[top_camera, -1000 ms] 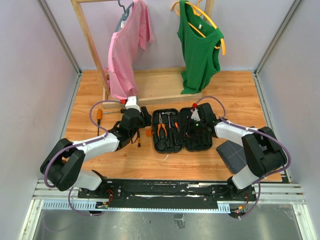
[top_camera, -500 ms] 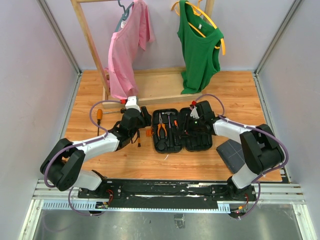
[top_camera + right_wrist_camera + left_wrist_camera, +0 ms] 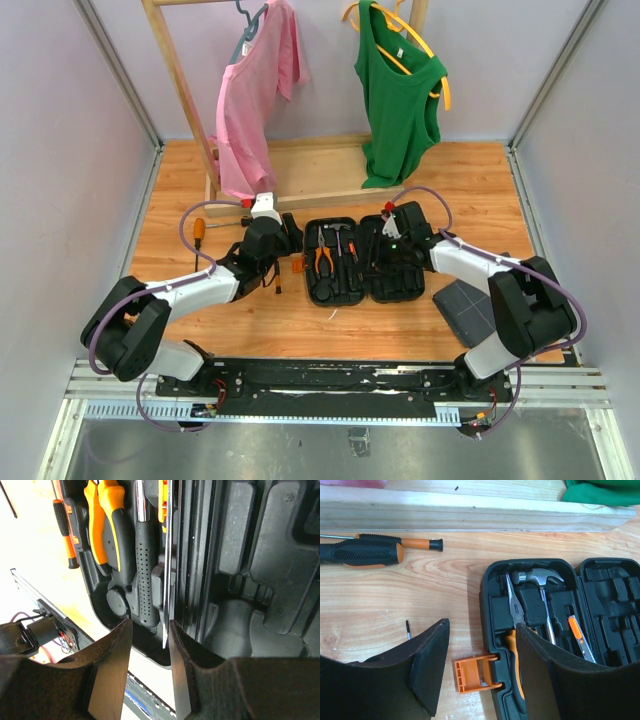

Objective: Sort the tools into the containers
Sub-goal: Place the utility knife in the storage box.

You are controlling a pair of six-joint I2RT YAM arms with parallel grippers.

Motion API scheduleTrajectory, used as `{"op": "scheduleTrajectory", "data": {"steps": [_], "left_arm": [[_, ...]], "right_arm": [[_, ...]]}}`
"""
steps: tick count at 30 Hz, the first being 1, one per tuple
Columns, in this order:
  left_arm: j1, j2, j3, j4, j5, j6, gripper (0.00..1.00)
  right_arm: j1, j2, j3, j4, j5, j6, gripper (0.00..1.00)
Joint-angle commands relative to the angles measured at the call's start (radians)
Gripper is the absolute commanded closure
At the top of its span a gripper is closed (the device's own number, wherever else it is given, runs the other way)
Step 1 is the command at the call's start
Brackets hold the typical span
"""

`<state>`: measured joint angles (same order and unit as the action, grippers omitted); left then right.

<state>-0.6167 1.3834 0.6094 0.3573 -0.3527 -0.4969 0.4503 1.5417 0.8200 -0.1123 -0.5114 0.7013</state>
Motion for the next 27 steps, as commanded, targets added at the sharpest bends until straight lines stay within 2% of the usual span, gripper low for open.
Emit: {"op": "scheduleTrajectory", "data": {"steps": [1,9,17,27], "left_arm": [[0.005,0.008,0.014,0.017,-0.001,0.008,0.41],[0.005,0.008,0.015,0.015,-0.002,0.008,0.41],[0.005,0.014,0.02,0.012,-0.002,0.009,0.41],[0.005,0.01,0.023,0.002,-0.012,0.009,0.41]], "right_arm": [[0.028,0.012,0.028,-0.028,-0.001,-0.023,0.63],[0.039,0.007,0.038,-0.049,0.053,-0.036,0.62],[0.061,-0.056,0.079,-0.132,0.239,-0.127,0.66],[0.209,0.086,0.295,-0.271,0.472,-0.238,0.75]]}}
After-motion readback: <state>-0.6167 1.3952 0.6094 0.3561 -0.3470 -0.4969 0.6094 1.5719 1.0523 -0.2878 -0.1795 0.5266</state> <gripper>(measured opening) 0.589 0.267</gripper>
